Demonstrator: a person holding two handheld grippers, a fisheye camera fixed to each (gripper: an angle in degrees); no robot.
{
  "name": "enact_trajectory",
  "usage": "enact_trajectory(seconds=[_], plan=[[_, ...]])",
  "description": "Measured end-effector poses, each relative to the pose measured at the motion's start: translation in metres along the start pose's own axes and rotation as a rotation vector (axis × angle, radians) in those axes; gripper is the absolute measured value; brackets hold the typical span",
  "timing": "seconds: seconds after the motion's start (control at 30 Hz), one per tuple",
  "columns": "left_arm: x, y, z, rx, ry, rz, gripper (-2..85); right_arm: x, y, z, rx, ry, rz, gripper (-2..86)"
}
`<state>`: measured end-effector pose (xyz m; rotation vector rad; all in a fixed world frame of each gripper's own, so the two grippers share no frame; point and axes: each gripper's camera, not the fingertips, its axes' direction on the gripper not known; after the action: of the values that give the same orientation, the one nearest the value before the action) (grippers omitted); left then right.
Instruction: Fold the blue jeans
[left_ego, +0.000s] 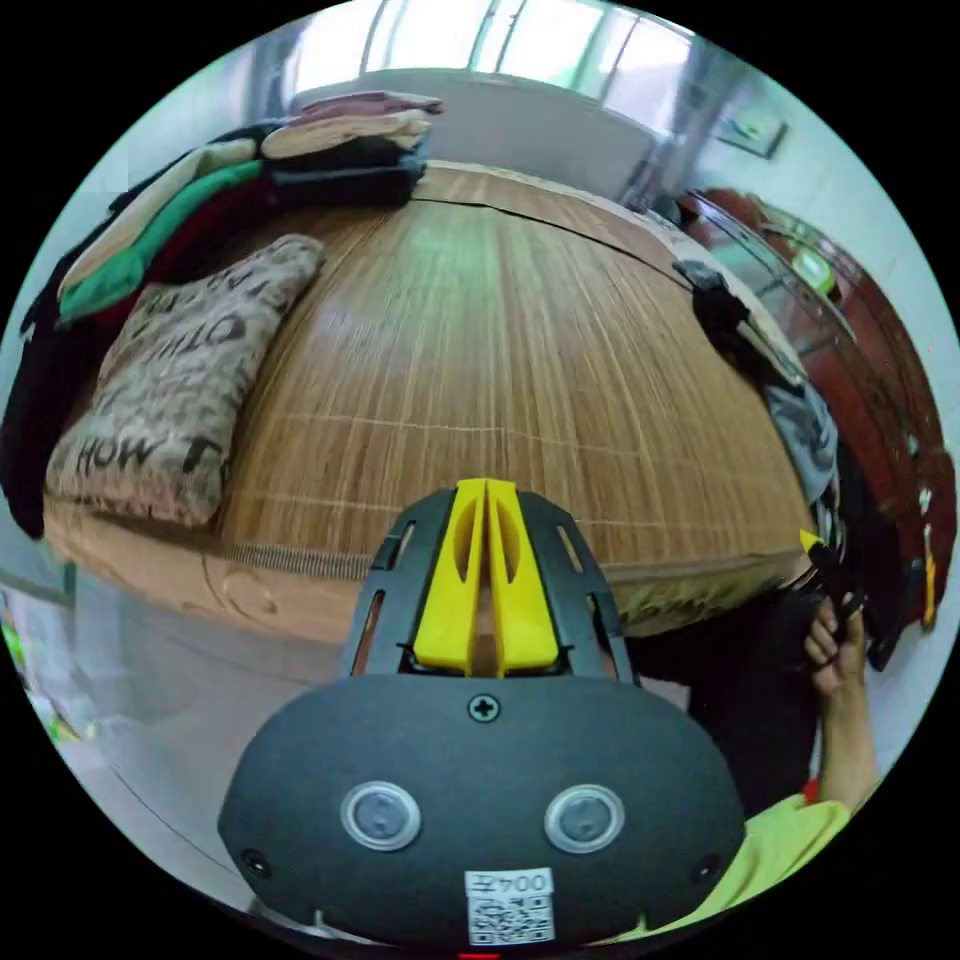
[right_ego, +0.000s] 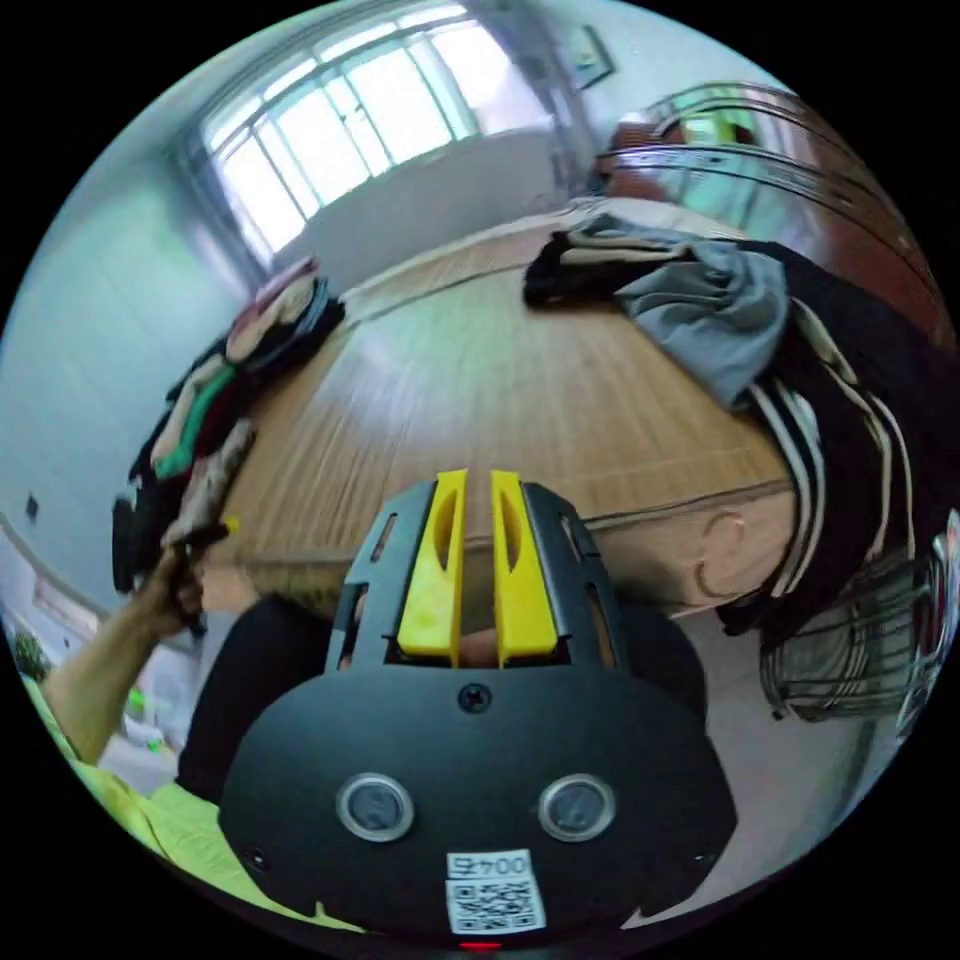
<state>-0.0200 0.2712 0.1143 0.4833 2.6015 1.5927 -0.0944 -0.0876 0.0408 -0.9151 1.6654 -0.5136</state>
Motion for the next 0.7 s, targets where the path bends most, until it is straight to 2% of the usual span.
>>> enact_trajectory(seconds=[0.07,0.2,0.27,0.37,0.43,0.5,0.57,0.63,0.7], plan=[[-0.008,0.021,-0.019,0.097,0.061,-0.073,0.2,0.065,-0.008,-0.02,0.08,0.002,0.141,9.6],[-0.016,0.067,-0.049,0.18,0.058,-0.055,0.2,0.208,-0.038,-0.047,0.188,0.097,0.418,12.9],[-0.032,0.099,-0.061,0.177,-0.013,-0.084,0.2,0.25,-0.056,-0.044,0.172,0.124,0.465,14.0],[-0.062,0.137,-0.065,0.147,-0.019,-0.212,0.2,0.297,-0.087,-0.022,0.084,0.16,0.477,14.5],[-0.076,0.156,-0.065,0.128,-0.026,-0.263,0.2,0.317,-0.098,-0.008,0.052,0.131,0.482,11.0],[-0.087,0.17,-0.063,0.109,-0.058,-0.298,0.2,0.338,-0.106,0.009,0.007,0.055,0.502,4.0],[-0.094,0.179,-0.056,0.074,-0.078,-0.307,0.2,0.351,-0.111,0.016,-0.03,0.063,0.537,0.7],[-0.097,0.182,-0.053,0.079,-0.091,-0.306,0.2,0.362,-0.112,0.014,-0.015,-0.035,0.571,-0.2],[-0.099,0.181,-0.051,0.105,-0.076,-0.313,0.2,0.356,-0.116,-0.007,0.166,-0.395,0.6,-0.6]])
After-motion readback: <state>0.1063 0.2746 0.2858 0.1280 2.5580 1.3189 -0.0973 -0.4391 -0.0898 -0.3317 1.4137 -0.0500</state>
